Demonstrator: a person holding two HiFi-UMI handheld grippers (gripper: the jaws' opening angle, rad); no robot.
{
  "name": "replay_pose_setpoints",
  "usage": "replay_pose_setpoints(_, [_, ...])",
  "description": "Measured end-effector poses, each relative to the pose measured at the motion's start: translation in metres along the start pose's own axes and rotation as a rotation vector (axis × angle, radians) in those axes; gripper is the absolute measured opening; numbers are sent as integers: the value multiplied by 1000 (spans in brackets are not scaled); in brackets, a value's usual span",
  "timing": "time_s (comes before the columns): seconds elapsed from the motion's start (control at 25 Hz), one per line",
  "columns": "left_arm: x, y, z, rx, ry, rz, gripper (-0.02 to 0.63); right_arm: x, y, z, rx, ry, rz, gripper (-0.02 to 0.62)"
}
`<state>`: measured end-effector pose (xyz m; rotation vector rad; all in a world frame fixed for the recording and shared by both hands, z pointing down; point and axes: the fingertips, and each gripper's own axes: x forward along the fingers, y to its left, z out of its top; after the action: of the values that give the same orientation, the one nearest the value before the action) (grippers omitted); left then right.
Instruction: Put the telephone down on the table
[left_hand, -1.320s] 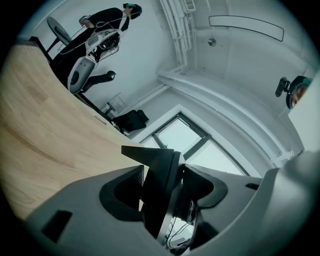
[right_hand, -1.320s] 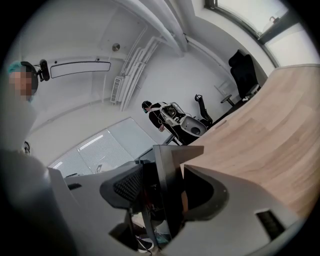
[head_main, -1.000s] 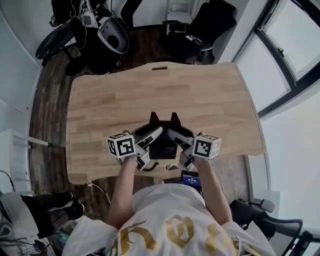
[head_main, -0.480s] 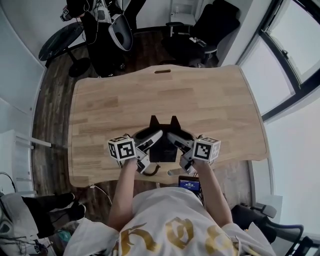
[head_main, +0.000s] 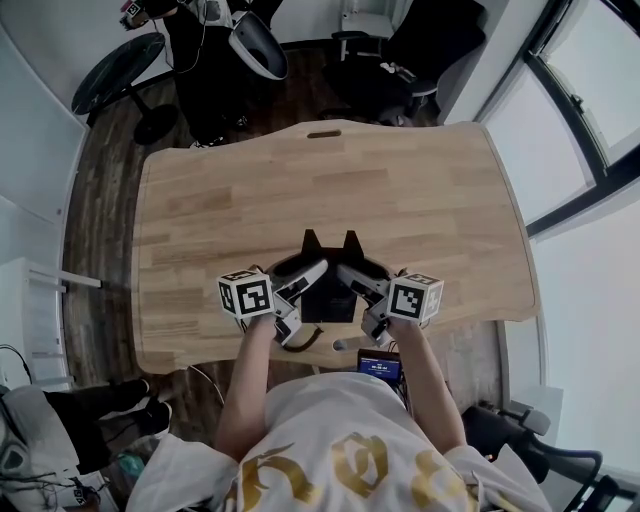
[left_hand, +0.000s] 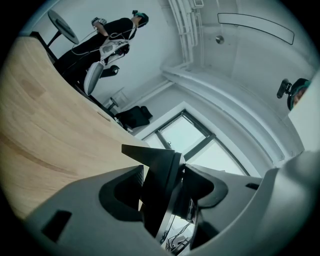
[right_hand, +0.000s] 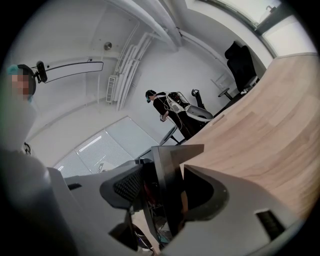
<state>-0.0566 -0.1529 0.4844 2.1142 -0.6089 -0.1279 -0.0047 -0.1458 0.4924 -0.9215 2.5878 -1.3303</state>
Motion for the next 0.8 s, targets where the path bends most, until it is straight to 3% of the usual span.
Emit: replay_pose_setpoints(0.8, [27, 62, -1, -91, 11, 51, 242, 32, -58, -4, 77, 84, -32, 229])
